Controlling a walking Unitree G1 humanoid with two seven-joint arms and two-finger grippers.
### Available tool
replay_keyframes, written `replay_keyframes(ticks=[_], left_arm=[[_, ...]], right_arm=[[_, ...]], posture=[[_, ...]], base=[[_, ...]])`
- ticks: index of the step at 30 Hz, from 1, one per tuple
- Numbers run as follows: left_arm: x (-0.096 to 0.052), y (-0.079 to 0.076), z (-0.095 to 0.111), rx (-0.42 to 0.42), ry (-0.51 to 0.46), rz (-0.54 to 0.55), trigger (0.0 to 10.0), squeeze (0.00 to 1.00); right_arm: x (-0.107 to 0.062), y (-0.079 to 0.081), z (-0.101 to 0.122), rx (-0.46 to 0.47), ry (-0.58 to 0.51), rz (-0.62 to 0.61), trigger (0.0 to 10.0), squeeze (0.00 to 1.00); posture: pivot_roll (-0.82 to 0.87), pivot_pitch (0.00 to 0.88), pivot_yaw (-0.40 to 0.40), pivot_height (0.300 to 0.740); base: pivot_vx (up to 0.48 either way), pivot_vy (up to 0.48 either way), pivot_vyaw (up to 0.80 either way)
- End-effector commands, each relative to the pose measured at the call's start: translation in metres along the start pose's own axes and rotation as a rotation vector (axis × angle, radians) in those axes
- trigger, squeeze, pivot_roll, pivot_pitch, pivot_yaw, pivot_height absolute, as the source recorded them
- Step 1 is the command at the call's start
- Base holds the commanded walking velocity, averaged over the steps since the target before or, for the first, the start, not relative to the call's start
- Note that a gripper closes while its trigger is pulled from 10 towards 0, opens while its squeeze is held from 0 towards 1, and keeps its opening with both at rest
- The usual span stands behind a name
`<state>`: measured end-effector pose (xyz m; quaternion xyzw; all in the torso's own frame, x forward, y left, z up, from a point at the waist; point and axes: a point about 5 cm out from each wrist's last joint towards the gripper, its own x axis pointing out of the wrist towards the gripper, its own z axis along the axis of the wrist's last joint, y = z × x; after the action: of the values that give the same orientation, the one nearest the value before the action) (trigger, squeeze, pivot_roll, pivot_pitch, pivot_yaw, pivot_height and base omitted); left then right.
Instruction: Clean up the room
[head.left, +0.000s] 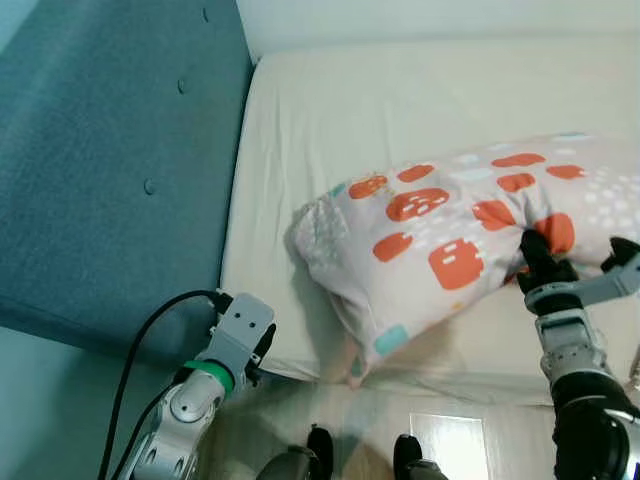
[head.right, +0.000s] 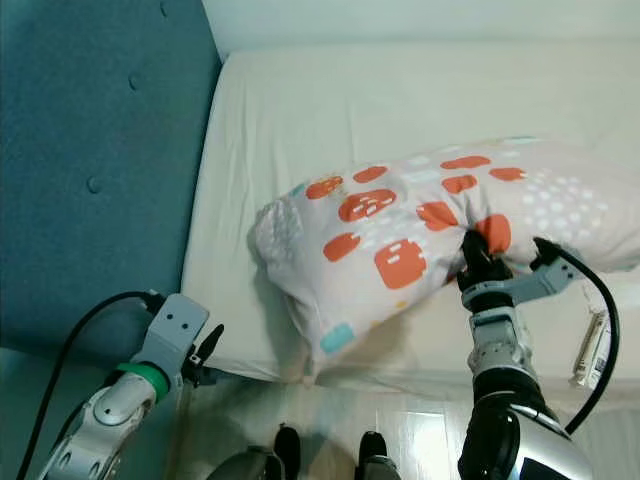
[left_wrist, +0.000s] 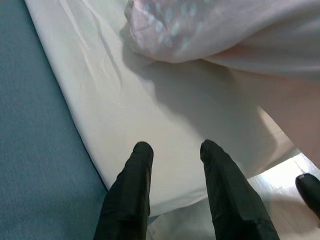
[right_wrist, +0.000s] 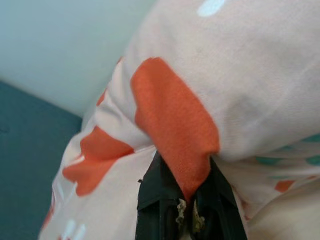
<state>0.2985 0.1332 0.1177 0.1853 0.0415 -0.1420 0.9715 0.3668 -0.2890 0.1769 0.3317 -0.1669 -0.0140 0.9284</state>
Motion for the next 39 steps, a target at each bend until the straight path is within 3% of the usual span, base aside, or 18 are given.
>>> replay_keyframes(ticks=[1,3,4,7,8,10,11,12,13,14,21,24,25,28,31,39], left_arm=[[-0.003,0.001,-0.015,-0.008,0.051,0.013,10.0,0.0],[-0.001,0.003,-0.013,-0.01,0.037,0.023,10.0,0.0],[-0.001,0.003,-0.013,-0.01,0.037,0.023,10.0,0.0],[0.003,0.014,-0.005,-0.015,0.0,0.052,10.0,0.0],[0.003,0.014,-0.005,-0.015,0.0,0.052,10.0,0.0],[0.006,0.023,0.002,-0.011,-0.023,0.077,10.0,0.0],[0.006,0.023,0.002,-0.011,-0.023,0.077,10.0,0.0],[0.007,0.028,0.004,-0.01,-0.031,0.087,10.0,0.0],[0.007,0.028,0.004,-0.01,-0.031,0.087,10.0,0.0],[0.008,0.033,0.007,-0.004,-0.044,0.096,10.0,0.0],[0.011,0.039,0.012,0.011,-0.065,0.1,10.0,0.0],[0.013,0.036,0.016,0.012,-0.083,0.084,10.0,0.0],[0.013,0.036,0.016,0.012,-0.083,0.084,10.0,0.0],[0.015,0.035,0.022,0.009,-0.107,0.075,10.0,0.0],[0.016,0.042,0.036,-0.01,-0.159,0.078,10.0,0.0],[0.013,0.058,0.064,-0.027,-0.273,0.077,10.0,0.0]], right_arm=[[0.001,-0.002,0.007,-0.066,-0.007,-0.002,0.0,0.0],[0.007,0.005,0.013,-0.154,0.011,0.041,0.0,0.0],[0.007,0.005,0.013,-0.154,0.011,0.041,0.0,0.0],[0.015,0.016,0.027,-0.303,0.021,0.108,0.0,0.0],[0.015,0.016,0.027,-0.303,0.021,0.108,0.0,0.0],[0.02,0.022,0.038,-0.438,0.011,0.131,0.0,0.0],[0.02,0.022,0.038,-0.438,0.011,0.131,0.0,0.0],[0.022,0.025,0.042,-0.504,0.007,0.137,2.7,0.0],[0.022,0.025,0.042,-0.504,0.007,0.137,2.7,0.0],[0.025,0.03,0.049,-0.524,-0.016,0.152,10.0,0.0],[0.032,0.047,0.063,-0.533,-0.099,0.225,10.0,0.0],[0.041,0.08,0.076,-0.664,-0.169,0.355,10.0,0.0],[0.041,0.08,0.076,-0.664,-0.169,0.355,10.0,0.0],[0.045,0.099,0.085,-0.759,-0.197,0.441,10.0,0.0],[0.05,0.12,0.09,-0.892,-0.191,0.529,10.0,0.0],[0.056,0.137,0.093,-0.995,-0.174,0.589,10.0,0.0]], posture=[[-0.03,0.251,0.17,0.74],[-0.04,0.242,0.166,0.74],[-0.04,0.242,0.166,0.74],[-0.05,0.227,0.155,0.74],[-0.05,0.227,0.155,0.74],[-0.06,0.22,0.153,0.74],[-0.06,0.22,0.153,0.74],[-0.06,0.219,0.154,0.74],[-0.06,0.219,0.154,0.74],[-0.07,0.217,0.157,0.74],[-0.07,0.209,0.168,0.74],[-0.08,0.205,0.172,0.74],[-0.08,0.205,0.172,0.74],[-0.08,0.203,0.174,0.74],[-0.09,0.201,0.173,0.74],[-0.09,0.2,0.164,0.74]], base=[[0.0,0.0,0.0],[0.0,0.0,0.0],[0.0,0.0,0.0],[0.0,0.0,0.0],[0.0,0.0,0.0],[0.0,0.0,0.0],[0.0,0.0,0.0],[0.0,0.0,0.0],[0.0,0.0,0.0],[0.0,0.0,0.0],[0.0,0.0,0.0],[0.0,0.0,0.0],[0.0,0.0,0.0],[0.0,0.0,0.0],[0.0,0.0,0.0],[0.0,0.0,0.0]])
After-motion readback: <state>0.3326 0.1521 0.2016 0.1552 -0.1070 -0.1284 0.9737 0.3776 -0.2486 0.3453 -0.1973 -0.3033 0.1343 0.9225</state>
